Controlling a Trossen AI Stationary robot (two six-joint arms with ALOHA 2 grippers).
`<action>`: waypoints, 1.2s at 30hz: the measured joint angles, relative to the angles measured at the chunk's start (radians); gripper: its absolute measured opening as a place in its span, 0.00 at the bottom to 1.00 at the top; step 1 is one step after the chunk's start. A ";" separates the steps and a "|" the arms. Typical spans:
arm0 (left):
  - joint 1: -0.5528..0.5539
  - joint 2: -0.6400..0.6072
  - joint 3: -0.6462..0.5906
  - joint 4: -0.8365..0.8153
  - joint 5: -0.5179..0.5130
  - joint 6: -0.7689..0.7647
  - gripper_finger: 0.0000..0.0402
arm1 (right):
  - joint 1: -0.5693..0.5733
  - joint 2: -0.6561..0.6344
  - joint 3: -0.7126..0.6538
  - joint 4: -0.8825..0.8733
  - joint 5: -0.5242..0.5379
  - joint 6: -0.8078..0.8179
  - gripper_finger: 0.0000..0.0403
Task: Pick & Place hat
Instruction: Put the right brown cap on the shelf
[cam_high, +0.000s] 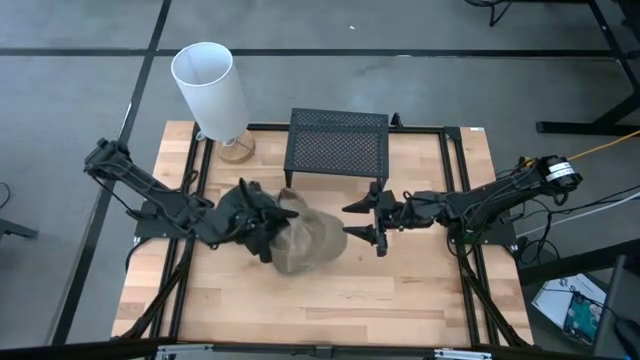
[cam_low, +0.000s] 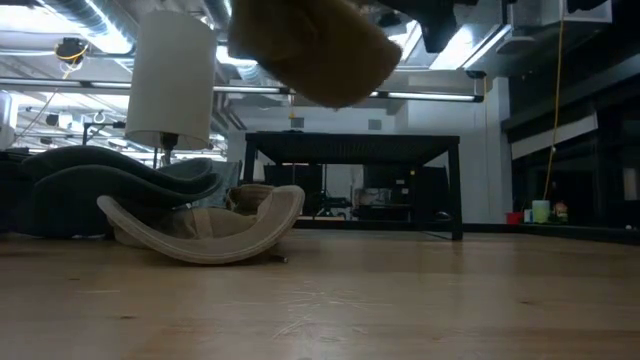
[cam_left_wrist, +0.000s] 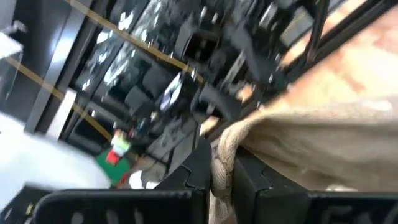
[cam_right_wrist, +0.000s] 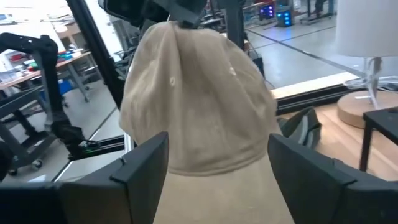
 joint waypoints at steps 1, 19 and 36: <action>0.009 0.011 0.000 0.035 0.032 0.024 0.06 | -0.005 0.000 0.000 0.002 -0.012 -0.001 0.67; 0.140 0.170 0.000 0.268 0.296 0.042 0.06 | -0.059 0.155 0.000 0.293 -0.146 -0.065 0.67; 0.148 0.173 0.000 0.220 0.251 -0.004 0.06 | -0.090 0.206 0.000 0.400 -0.238 -0.055 0.90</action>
